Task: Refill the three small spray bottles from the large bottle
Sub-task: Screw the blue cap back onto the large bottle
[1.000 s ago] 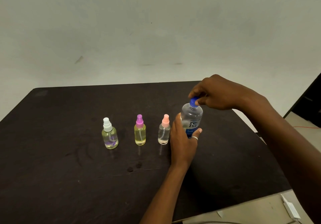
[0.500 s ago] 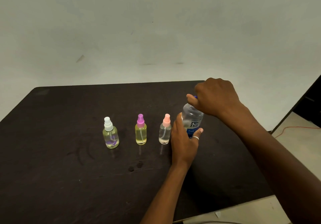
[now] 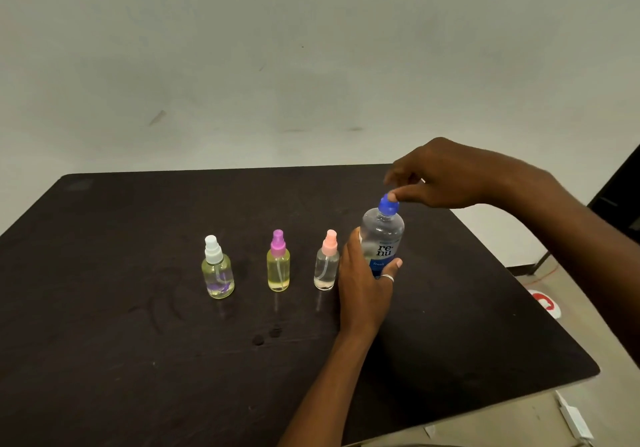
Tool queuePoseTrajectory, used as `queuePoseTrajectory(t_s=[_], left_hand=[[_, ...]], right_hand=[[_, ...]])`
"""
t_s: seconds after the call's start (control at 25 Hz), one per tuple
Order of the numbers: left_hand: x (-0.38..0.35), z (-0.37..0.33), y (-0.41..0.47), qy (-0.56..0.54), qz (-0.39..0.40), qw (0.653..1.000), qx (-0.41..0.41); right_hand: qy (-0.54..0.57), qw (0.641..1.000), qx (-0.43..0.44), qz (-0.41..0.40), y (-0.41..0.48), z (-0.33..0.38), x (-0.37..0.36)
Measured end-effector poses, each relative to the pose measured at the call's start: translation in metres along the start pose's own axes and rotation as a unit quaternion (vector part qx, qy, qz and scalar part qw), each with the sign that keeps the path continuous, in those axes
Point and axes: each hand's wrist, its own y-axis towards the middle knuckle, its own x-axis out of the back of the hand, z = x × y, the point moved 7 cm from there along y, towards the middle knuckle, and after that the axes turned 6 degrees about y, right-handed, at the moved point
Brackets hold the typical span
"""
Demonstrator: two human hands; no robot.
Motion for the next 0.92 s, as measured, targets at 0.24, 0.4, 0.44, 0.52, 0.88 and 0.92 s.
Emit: queuePoseTrajectory(t_s=[0.24,0.4,0.44,0.52,0.88,0.92], left_hand=[[0.002,-0.001,0.000,0.001,0.001,1.000,0.009],[0.002,0.000,0.000,0.012,-0.002,1.000,0.005],[0.002,0.000,0.000,0.010,-0.001,1.000,0.005],[0.002,0.000,0.000,0.007,0.000,1.000,0.006],[0.001,0.000,0.000,0.003,0.001,1.000,0.002],[0.001,0.000,0.000,0.003,0.001,1.000,0.001]], right_hand=[[0.013,0.995,0.075,0.064,0.011,0.006,-0.016],[0.038,0.995,0.068,0.061,0.017,0.004,-0.017],[0.044,0.995,0.065,0.066,0.018,0.004,-0.017],[0.047,0.995,0.063,0.069,0.019,0.004,-0.017],[0.005,0.997,0.064,0.032,0.019,0.007,-0.019],[-0.003,0.997,0.065,0.030,0.019,0.007,-0.019]])
